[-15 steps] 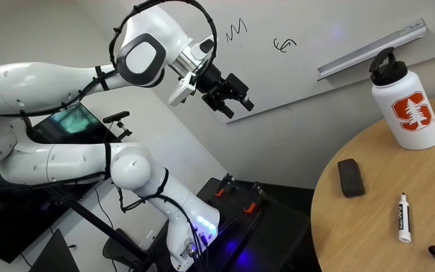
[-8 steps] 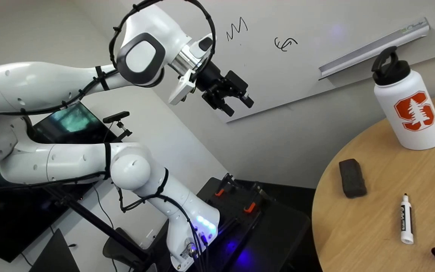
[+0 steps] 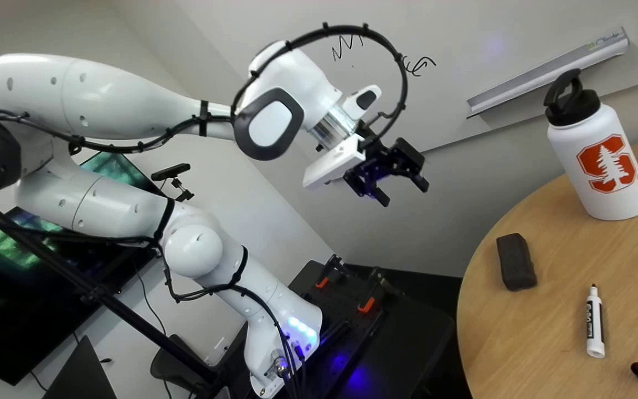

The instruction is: Use the duster to erase the left writings on the white board

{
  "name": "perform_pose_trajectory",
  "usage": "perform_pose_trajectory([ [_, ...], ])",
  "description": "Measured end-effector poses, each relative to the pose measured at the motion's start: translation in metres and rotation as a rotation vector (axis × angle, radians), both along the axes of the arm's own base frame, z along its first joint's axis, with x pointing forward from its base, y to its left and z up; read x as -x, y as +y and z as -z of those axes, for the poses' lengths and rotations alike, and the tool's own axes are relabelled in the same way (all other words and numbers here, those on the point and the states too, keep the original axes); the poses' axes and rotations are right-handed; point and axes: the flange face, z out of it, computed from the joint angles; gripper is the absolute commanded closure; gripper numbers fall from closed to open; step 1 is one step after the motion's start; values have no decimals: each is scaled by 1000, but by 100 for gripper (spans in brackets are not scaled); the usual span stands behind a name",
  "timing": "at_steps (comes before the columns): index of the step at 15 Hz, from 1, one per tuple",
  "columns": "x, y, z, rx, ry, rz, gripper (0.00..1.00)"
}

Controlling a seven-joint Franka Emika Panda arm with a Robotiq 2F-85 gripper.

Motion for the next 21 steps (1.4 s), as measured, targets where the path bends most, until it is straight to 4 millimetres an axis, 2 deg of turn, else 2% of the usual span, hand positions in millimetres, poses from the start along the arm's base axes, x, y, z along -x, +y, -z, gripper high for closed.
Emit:
perform_pose_trajectory([
  [3, 3, -15, 49, 6, 54, -40, 0],
  [6, 2, -34, 76, 46, 102, -17, 0],
  [10, -2, -43, 81, 66, 123, -12, 0],
  [14, -8, -39, 85, 69, 132, -36, 0],
  [21, -46, -34, 123, 62, 97, -87, 0],
])
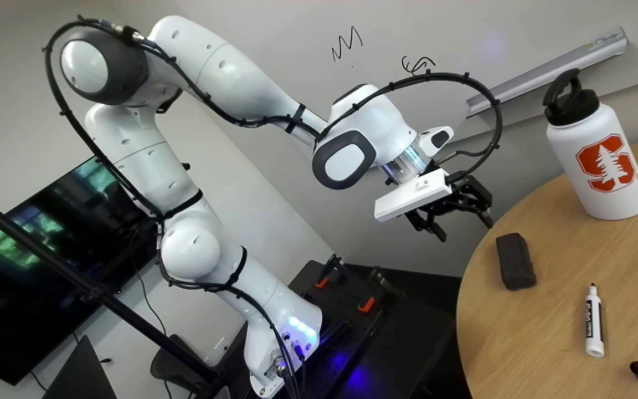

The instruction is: Use the duster to erase the left writings on the white board

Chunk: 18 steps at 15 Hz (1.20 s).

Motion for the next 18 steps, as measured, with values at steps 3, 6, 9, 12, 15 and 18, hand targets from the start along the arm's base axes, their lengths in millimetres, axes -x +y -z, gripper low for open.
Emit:
perform_pose_trajectory([
  [3, -15, -6, 28, 7, 25, -57, 0],
  [6, -25, -20, 58, 5, 70, -110, 0],
  [9, -32, -36, 83, 1, 99, -167, 0],
  [12, -38, -44, 99, -9, 101, -183, 0],
  [15, -42, -45, 104, -42, 83, -169, 0],
  [18, -39, -48, 105, -72, 60, -144, 0],
])
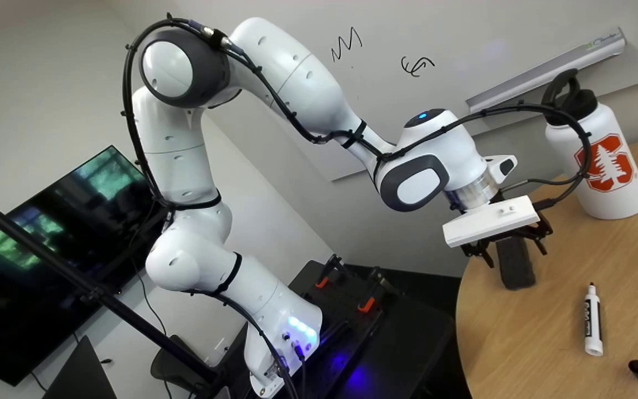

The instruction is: Use the duster to erase the left writings on the white board

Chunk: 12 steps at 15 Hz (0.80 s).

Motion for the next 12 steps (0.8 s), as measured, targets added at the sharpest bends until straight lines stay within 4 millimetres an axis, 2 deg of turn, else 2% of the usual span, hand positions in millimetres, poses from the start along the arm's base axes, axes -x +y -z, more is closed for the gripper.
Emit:
perform_pose_trajectory([
  [4, 3, 0, -2, -10, -7, 65, 0],
  [9, 3, 10, -9, 34, -32, 200, 0],
  [12, 1, 17, -11, 76, -31, 216, 0],
])
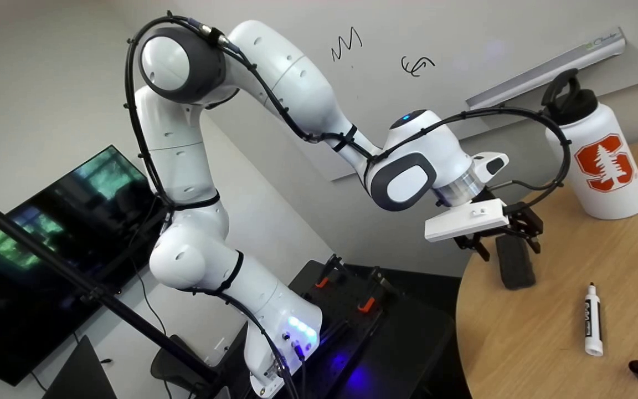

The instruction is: Use the duster to erase the left writings on the white board

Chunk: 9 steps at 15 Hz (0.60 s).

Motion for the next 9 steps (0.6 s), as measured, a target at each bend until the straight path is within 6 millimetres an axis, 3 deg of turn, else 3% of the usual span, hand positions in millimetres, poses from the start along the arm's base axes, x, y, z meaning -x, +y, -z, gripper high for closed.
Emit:
perform_pose_trajectory([
  [9, -6, 11, 0, 38, 40, -112, 0],
])
